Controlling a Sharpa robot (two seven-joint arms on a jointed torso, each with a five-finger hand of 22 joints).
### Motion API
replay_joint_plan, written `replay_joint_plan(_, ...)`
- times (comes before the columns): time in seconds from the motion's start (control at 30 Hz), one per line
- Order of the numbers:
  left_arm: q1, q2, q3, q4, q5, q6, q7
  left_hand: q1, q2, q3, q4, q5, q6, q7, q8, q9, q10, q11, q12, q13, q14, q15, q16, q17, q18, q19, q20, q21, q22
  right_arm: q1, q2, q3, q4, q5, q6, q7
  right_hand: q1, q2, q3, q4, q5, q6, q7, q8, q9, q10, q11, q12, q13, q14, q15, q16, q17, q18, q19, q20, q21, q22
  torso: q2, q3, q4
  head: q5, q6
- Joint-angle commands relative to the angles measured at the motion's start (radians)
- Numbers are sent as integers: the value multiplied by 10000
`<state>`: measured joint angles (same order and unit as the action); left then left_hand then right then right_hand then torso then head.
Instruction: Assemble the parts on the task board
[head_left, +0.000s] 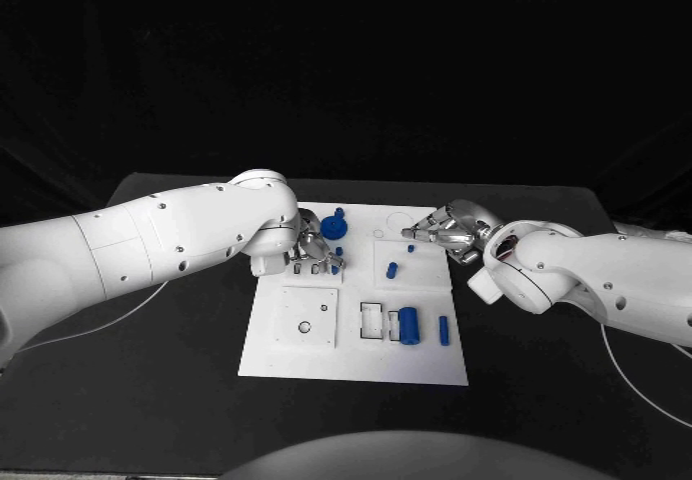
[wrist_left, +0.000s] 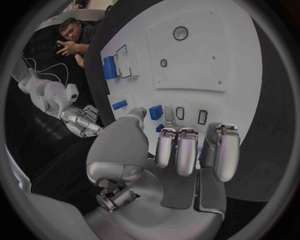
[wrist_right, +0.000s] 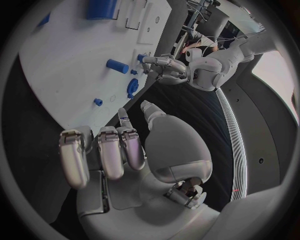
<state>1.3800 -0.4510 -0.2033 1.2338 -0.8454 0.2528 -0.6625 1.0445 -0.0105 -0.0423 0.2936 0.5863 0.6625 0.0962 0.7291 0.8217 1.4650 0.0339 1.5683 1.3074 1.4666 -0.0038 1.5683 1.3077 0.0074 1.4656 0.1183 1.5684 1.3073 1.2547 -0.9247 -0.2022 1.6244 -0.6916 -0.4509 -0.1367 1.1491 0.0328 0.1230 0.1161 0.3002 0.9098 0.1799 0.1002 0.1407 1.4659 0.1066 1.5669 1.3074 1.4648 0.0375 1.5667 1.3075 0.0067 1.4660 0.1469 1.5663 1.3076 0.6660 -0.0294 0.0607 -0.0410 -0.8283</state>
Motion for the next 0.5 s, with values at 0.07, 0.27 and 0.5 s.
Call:
replay_joint_plan(0.07,1,44,-3,-42,299,247,73,5,107,80,-5,-65,-73,-2,-68,11,1058,37,25,2634,1042,-52,25,2631,-74,1052,-33,24,2635,-13,7,-2,-1,-93,-51,154,56,65,-64,25,68,22,1,68,15,1049,35,39,2634,1060,91,41,2633,-67,1048,84,45,2632,4,-5,14,-90,4)
replay_joint_plan(0.27,1,98,-5,-76,331,196,115,5,107,80,-5,-65,-73,-2,-68,11,1058,37,25,2634,1042,-52,25,2631,-74,1052,-33,24,2635,-18,16,-3,-14,-86,-19,106,60,70,-64,26,90,20,2,70,16,1049,35,39,2634,1060,93,41,2633,-67,1048,85,45,2632,10,-6,11,-81,17)
replay_joint_plan(0.5,1,160,-6,-81,312,121,144,13,113,85,-6,-67,-70,-2,-71,13,1058,36,25,2634,1042,-52,25,2631,-74,1052,-34,24,2635,-22,24,-3,-21,-85,22,62,60,70,-64,26,90,20,2,70,16,1049,35,39,2634,1060,93,41,2633,-67,1048,85,45,2632,8,-5,4,-64,6)
